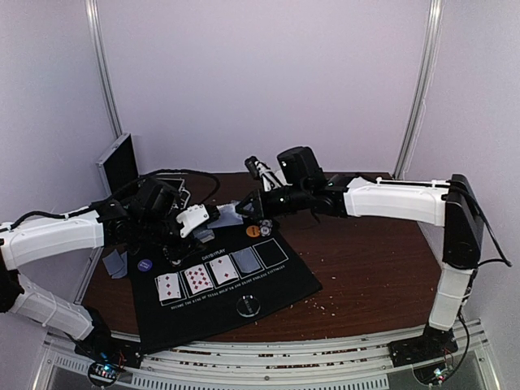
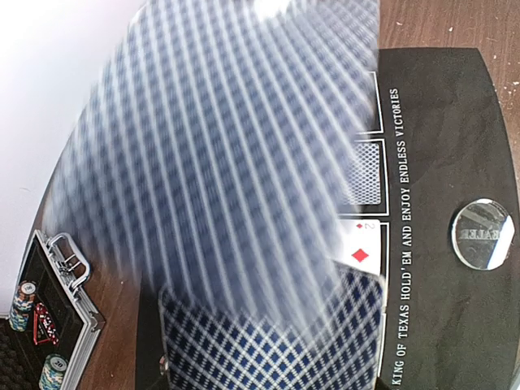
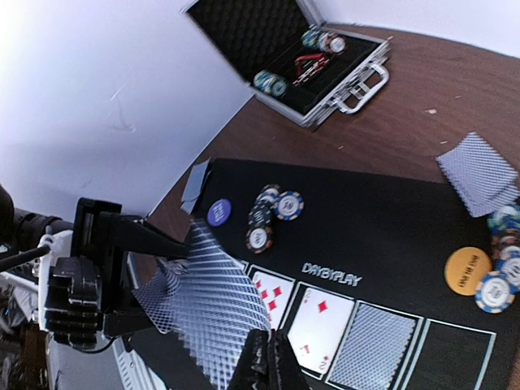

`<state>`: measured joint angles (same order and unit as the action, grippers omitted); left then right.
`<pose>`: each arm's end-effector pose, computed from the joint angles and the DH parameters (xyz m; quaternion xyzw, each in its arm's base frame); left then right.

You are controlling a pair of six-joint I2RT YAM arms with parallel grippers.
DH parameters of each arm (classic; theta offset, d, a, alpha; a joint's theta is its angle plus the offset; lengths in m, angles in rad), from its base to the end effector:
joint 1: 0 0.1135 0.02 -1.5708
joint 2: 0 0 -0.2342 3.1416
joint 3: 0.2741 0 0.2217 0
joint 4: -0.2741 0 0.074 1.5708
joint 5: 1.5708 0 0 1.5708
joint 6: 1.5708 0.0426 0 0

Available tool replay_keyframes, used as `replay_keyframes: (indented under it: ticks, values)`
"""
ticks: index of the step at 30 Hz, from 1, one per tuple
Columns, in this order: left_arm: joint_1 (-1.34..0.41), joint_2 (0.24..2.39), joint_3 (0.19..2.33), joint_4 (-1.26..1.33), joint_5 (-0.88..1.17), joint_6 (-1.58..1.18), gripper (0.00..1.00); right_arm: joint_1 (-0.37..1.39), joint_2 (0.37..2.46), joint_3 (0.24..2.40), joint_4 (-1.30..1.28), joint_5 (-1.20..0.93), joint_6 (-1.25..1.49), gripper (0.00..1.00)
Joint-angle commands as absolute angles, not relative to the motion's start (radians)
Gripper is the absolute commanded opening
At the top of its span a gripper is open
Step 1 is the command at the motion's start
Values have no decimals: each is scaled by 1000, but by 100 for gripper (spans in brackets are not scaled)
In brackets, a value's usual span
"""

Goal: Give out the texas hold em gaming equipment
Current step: Pick up the poker card from the face-down deck piles, then distribute the poker card in the community card area.

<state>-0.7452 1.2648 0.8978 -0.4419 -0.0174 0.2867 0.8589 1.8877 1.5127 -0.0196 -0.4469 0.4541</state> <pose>0.1847 -0.1694 0.2319 0.4552 0.8090 -0.0766 0.3639 0.2587 0.3280 0.2705 -0.2835 0.7700 0.4762 0.3160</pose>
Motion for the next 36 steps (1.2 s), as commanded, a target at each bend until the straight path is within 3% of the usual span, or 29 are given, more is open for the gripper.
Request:
replay_keyframes:
  ticks: [1,7,13,27,36]
  values:
    - [-744,1279,922,-402,-79,277,43,839,1731,1347,72,-171,486,0]
    - [-743,1286,931,-402,-119,264,43,839,1588,973,328,182,695,0]
    - [-743,1284,928,-402,-112,264,44,879,1624,817,442,363,968,0]
    - [-743,1276,922,-404,-103,267,46,980,1871,944,273,420,1314,0]
    - [-743,1272,918,-405,-100,267,46,992,1901,934,259,379,1437,0]
